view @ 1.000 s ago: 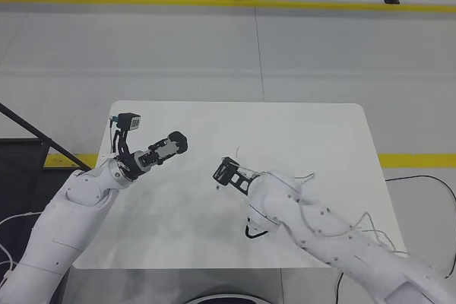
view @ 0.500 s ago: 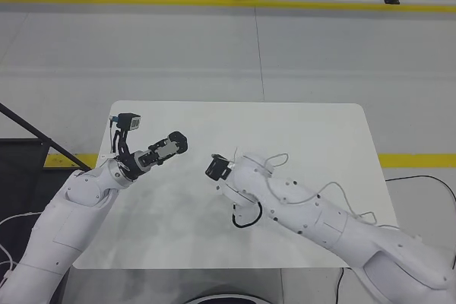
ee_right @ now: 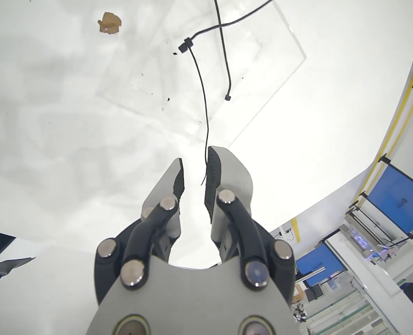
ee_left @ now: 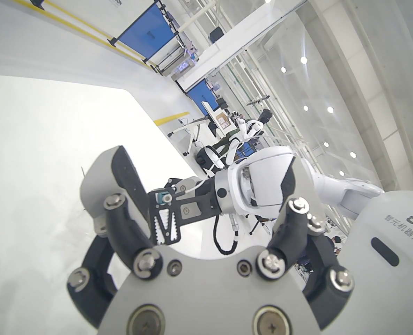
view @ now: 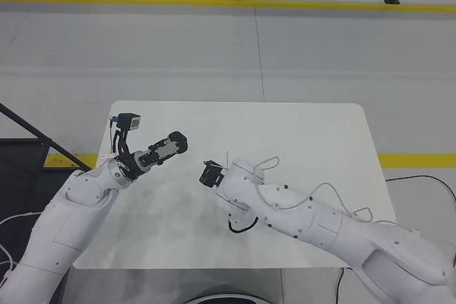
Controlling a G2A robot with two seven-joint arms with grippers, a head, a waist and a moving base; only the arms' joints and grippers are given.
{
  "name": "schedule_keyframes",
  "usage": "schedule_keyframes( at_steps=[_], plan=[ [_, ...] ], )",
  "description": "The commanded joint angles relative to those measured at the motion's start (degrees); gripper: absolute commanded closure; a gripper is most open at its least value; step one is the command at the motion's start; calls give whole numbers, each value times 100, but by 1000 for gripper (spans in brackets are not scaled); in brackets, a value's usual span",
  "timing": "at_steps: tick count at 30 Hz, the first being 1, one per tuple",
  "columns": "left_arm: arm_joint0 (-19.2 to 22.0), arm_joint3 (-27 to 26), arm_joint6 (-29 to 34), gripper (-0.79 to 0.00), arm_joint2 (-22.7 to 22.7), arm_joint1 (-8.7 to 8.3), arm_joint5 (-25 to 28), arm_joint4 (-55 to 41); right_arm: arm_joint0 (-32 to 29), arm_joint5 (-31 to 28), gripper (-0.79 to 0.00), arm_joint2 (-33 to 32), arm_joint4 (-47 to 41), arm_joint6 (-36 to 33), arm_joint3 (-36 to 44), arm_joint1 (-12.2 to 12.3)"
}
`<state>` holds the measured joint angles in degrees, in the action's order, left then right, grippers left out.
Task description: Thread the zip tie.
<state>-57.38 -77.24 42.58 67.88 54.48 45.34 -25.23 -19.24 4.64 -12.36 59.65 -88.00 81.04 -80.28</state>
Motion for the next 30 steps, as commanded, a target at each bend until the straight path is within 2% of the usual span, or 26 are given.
schedule_keyframes(
  at_steps=[1, 2, 9, 11, 12, 13, 15, 16, 18, 23, 28, 30],
  plan=[
    [0, 0, 0, -785, 0, 0, 0, 0, -9, 61, -292, 35, 42, 0, 63, 38],
    [0, 0, 0, -785, 0, 0, 0, 0, -10, 86, -323, 54, 51, 0, 98, 56],
    [0, 0, 0, -785, 0, 0, 0, 0, -2, 315, -329, 92, 125, 0, 425, 181],
    [0, 0, 0, -785, 0, 0, 0, 0, -45, 423, -357, 51, 214, 0, 605, 239],
    [0, 0, 0, -785, 0, 0, 0, 0, -80, 474, -388, 14, 262, 0, 720, 276],
    [0, 0, 0, -785, 0, 0, 0, 0, -118, 533, -471, -38, 333, 0, 858, 320],
    [0, 0, 0, -785, 0, 0, 0, 0, -236, 603, -717, -165, 496, 0, 1166, 431],
    [0, 0, 0, -785, 0, 0, 0, 0, -316, 675, -776, -262, 626, 5, 1361, 499],
    [0, 0, 0, -785, 0, 0, 0, 0, -547, 704, -785, -446, 904, 153, 1752, 658],
    [0, 0, 0, -785, 0, 0, 0, 0, -1552, 589, -785, -1136, 1904, 1304, 2949, 1245],
    [0, 0, 0, -785, 0, 0, 0, 0, -3175, 320, -785, -2317, 2698, 2942, 4064, 1941],
    [0, 0, 0, -785, 0, 0, 0, 0, -3854, -87, -785, -2873, 2710, 3678, 4292, 2188]
  ],
)
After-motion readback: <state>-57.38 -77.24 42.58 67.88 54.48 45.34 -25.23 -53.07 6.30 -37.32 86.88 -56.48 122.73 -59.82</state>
